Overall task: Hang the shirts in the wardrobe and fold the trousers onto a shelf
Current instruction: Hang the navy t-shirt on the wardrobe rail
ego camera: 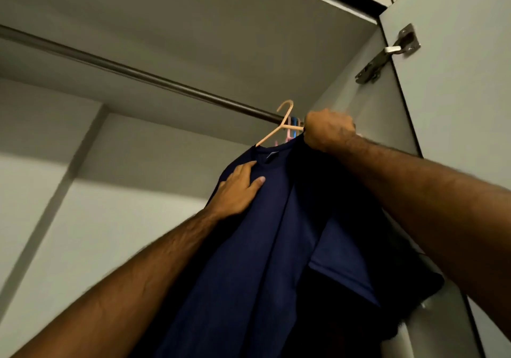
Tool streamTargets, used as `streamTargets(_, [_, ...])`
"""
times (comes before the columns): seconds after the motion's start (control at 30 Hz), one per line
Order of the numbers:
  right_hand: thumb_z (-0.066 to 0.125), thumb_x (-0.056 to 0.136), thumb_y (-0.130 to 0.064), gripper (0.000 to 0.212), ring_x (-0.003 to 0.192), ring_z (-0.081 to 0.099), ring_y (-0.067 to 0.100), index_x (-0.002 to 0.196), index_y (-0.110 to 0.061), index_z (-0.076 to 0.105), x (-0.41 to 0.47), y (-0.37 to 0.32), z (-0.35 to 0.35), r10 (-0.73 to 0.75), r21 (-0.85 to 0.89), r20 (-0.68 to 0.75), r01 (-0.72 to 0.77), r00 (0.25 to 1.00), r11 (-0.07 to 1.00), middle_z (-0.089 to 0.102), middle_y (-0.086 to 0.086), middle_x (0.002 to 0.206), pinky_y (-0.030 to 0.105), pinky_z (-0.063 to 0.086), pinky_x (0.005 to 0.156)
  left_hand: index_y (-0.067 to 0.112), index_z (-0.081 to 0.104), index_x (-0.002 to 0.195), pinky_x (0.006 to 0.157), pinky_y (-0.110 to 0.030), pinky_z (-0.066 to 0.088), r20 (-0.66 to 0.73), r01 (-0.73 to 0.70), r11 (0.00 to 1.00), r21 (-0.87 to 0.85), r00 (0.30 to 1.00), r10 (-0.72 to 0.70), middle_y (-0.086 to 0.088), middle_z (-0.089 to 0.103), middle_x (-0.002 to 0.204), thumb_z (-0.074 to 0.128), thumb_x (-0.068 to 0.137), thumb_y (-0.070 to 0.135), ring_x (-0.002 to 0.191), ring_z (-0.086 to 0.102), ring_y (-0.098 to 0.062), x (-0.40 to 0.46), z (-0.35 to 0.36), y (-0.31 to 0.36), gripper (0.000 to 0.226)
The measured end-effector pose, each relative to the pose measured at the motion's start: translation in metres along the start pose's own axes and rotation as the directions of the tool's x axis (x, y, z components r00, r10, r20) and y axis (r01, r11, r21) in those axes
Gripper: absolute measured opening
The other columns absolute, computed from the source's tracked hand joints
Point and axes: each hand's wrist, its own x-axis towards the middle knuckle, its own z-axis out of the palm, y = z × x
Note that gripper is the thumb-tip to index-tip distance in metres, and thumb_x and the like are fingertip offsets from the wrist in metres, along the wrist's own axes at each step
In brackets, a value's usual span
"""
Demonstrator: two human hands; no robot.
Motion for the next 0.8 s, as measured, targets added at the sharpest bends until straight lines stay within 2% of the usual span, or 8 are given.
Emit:
streamTargets(0.07, [0.051,0.097,-0.018,0.025,0.102,0.063,0.034,0.117,-0.011,0.064,0.013,-0.001,0.007,0.019,-0.039,-0.002,-0.019,1.0,0.999,0.059,0.009,0.099,0.04,0.047,0.075,0.025,0.024,0.156,0.116,-0.051,0.025,0.009,-0.036,0.999,-0.015,0.999,0.036,0.0,0.029,0.161,0.039,0.104,0.049,0.146,0.031,-0.022,0.013,0.013,-0.002,0.059])
streamTargets(0.13, [0.052,0.096,-0.02,0.025,0.102,0.062,0.033,0.116,-0.012,0.063,0.023,-0.004,0.016,0.005,-0.054,0.006,-0.005,1.0,0.999,0.054,0.007,0.096,0.038,0.044,0.073,0.026,0.024,0.156,0.116,-0.054,0.026,0.03,-0.061,0.998,-0.011,0.998,0.061,0.001,0.029,0.161,0.038,0.103,0.05,0.146,0.031,-0.022,0.023,0.027,-0.007,0.059])
streamTargets(0.23, [0.054,0.096,-0.022,0.027,0.108,0.061,0.032,0.12,-0.012,0.063,0.037,-0.01,0.026,-0.007,-0.076,0.023,0.009,1.0,0.997,0.063,0.009,0.112,0.038,0.043,0.076,0.026,0.026,0.154,0.115,-0.055,0.027,0.027,-0.087,0.996,0.017,0.996,0.086,0.0,0.032,0.16,0.037,0.103,0.049,0.145,0.034,-0.023,0.037,0.04,-0.01,0.057])
streamTargets(0.33, [0.056,0.096,-0.02,0.032,0.113,0.06,0.031,0.126,-0.011,0.06,0.047,-0.019,0.034,-0.008,-0.071,0.017,0.009,1.0,0.997,0.063,0.008,0.123,0.038,0.046,0.083,0.024,0.032,0.151,0.113,-0.054,0.029,0.005,-0.104,0.994,0.014,0.995,0.104,-0.002,0.037,0.156,0.037,0.104,0.047,0.142,0.037,-0.024,0.047,0.046,-0.011,0.053])
streamTargets(0.53, [0.054,0.098,-0.023,0.031,0.114,0.059,0.031,0.128,-0.016,0.059,0.047,-0.021,0.04,-0.04,-0.184,0.094,0.057,0.995,0.981,0.062,0.009,0.123,0.04,0.043,0.084,0.019,0.047,0.129,0.105,-0.054,0.033,0.064,-0.135,0.983,0.127,0.99,0.128,-0.003,0.049,0.136,0.034,0.104,0.049,0.127,0.047,-0.025,0.045,0.061,-0.023,0.041])
streamTargets(0.6, [0.053,0.099,-0.025,0.033,0.117,0.058,0.03,0.131,-0.021,0.057,0.044,-0.02,0.034,-0.04,-0.204,0.105,0.061,0.994,0.977,0.062,0.008,0.125,0.042,0.044,0.091,0.022,0.045,0.134,0.107,-0.056,0.032,0.072,-0.169,0.979,0.115,0.984,0.161,-0.002,0.047,0.141,0.035,0.104,0.05,0.129,0.046,-0.024,0.043,0.064,-0.026,0.042])
streamTargets(0.73, [0.049,0.099,-0.027,0.03,0.112,0.06,0.03,0.125,-0.017,0.058,0.039,-0.029,0.045,-0.083,-0.344,-0.037,0.065,0.996,0.937,0.062,0.007,0.121,0.04,0.046,0.092,0.022,0.03,0.15,0.11,-0.056,0.032,0.02,-0.234,0.969,0.081,0.972,0.234,-0.001,0.035,0.156,0.039,0.103,0.05,0.138,0.041,-0.026,0.037,0.063,-0.03,0.056])
streamTargets(0.8, [0.05,0.097,-0.032,0.038,0.115,0.053,0.032,0.13,-0.015,0.051,0.032,-0.037,0.06,-0.171,-0.454,-0.141,0.09,0.975,0.886,0.053,0.01,0.126,0.043,0.045,0.094,0.02,0.023,0.154,0.11,-0.055,0.032,-0.012,-0.247,0.964,0.097,0.968,0.249,-0.002,0.031,0.159,0.041,0.102,0.048,0.14,0.039,-0.027,0.033,0.062,-0.031,0.061])
